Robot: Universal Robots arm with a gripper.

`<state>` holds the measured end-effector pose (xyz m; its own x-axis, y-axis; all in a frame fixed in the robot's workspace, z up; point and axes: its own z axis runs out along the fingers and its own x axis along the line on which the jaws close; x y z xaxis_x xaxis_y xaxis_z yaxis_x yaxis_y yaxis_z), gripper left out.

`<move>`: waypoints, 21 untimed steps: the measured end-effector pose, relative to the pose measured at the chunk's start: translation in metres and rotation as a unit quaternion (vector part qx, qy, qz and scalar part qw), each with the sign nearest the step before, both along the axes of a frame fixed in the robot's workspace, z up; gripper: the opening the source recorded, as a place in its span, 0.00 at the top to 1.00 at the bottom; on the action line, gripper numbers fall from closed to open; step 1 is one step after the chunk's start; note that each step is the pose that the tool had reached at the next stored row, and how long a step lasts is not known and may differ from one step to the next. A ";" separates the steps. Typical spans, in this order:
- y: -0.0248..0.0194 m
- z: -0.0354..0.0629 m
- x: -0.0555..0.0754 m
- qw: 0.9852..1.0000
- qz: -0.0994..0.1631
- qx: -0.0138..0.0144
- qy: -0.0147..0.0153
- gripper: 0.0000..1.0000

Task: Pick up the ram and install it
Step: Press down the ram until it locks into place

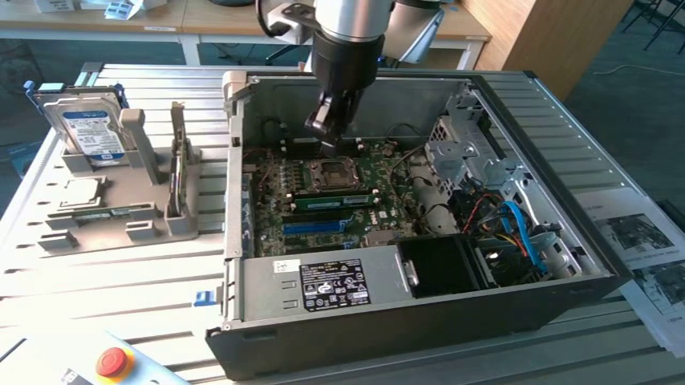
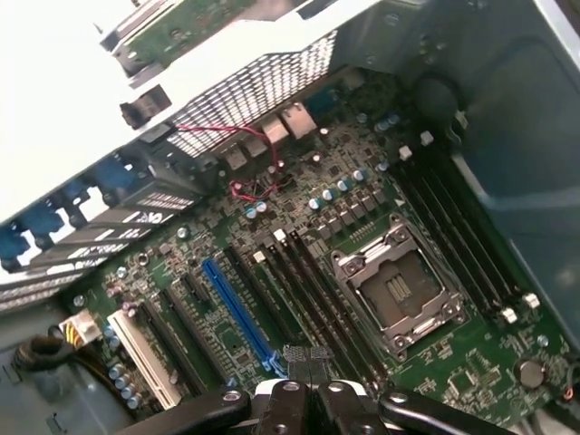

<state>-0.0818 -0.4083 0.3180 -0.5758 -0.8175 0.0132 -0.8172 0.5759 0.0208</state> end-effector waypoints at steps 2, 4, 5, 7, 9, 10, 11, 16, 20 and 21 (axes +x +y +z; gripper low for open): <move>0.0000 -0.0001 0.000 1.000 -0.017 0.000 0.000 0.90; 0.0000 -0.0001 0.000 0.999 -0.035 0.000 0.000 0.90; 0.0000 -0.0002 0.000 0.999 -0.044 0.000 0.000 0.90; 0.0000 -0.0002 0.000 0.998 -0.062 0.000 0.000 0.90; 0.0000 -0.0003 0.000 0.997 -0.080 0.000 0.000 0.90; 0.0000 -0.0004 0.000 0.996 -0.089 0.000 0.000 0.90; 0.0000 -0.0004 0.000 0.995 -0.098 0.000 0.000 0.90; 0.0000 -0.0007 0.000 0.990 -0.143 0.000 0.000 0.90; 0.0000 -0.0010 0.000 0.984 -0.179 0.000 0.000 0.90; 0.0000 -0.0011 0.000 0.982 -0.188 0.000 0.000 0.90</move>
